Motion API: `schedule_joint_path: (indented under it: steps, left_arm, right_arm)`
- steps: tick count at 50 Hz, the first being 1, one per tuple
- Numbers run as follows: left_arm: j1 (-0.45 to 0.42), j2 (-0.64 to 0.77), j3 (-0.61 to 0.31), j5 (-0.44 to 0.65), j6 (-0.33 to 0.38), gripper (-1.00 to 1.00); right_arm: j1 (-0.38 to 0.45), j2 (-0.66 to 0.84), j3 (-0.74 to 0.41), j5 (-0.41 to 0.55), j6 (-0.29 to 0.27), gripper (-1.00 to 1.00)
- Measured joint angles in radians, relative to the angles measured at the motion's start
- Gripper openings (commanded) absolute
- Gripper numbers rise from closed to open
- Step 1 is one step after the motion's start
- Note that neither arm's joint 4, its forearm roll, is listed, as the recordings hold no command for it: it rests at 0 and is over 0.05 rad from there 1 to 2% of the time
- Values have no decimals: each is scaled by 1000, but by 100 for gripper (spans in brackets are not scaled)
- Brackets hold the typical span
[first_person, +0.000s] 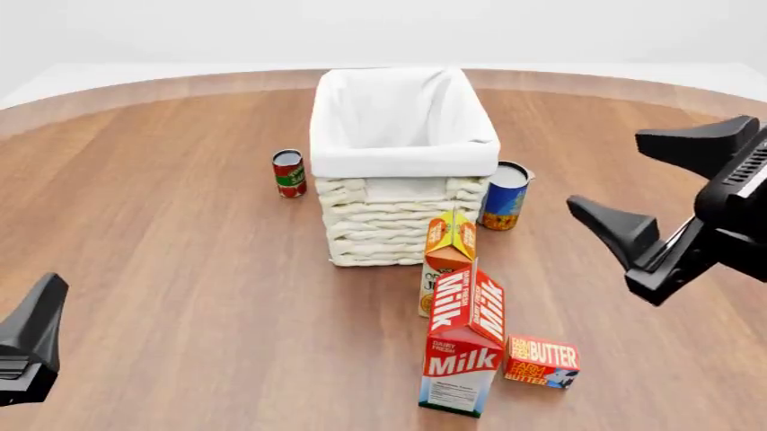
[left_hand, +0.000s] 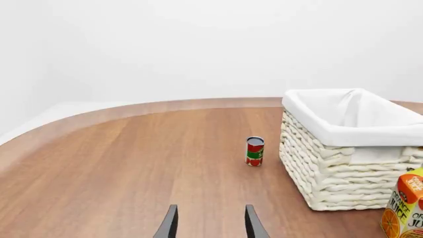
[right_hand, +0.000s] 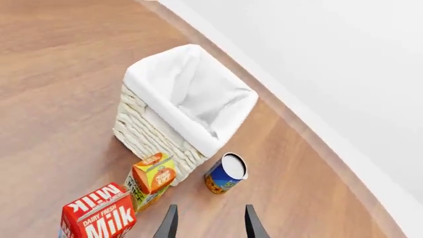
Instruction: Pick up the butter and put it in the basket.
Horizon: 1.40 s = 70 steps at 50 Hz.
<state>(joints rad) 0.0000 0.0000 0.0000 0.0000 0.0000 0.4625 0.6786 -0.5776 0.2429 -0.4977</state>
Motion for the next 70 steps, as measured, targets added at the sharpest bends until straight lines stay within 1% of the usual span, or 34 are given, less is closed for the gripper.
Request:
schedule_joint_path:
  steps: [8, 17, 24, 35, 45, 54, 70]
  left_arm:
    - [0, 0, 0, 0, 0, 100]
    - [0, 0, 0, 0, 0, 100]
    - [0, 0, 0, 0, 0, 100]
    - [0, 0, 0, 0, 0, 100]
    - [0, 0, 0, 0, 0, 100]
    - [0, 0, 0, 0, 0, 100]
    - [0, 0, 0, 0, 0, 100]
  right_arm:
    - [30, 38, -39, 68, -38, 100]
    - [14, 85, -62, 105, -77, 100]
    - [7, 120, -58, 142, -111, 100]
    - [37, 157, -59, 236, -156, 100]
    - [59, 213, -45, 286, -198, 100]
    - [88, 247, -20, 318, -206, 100]
    - [99, 293, 50, 324, -216, 100]
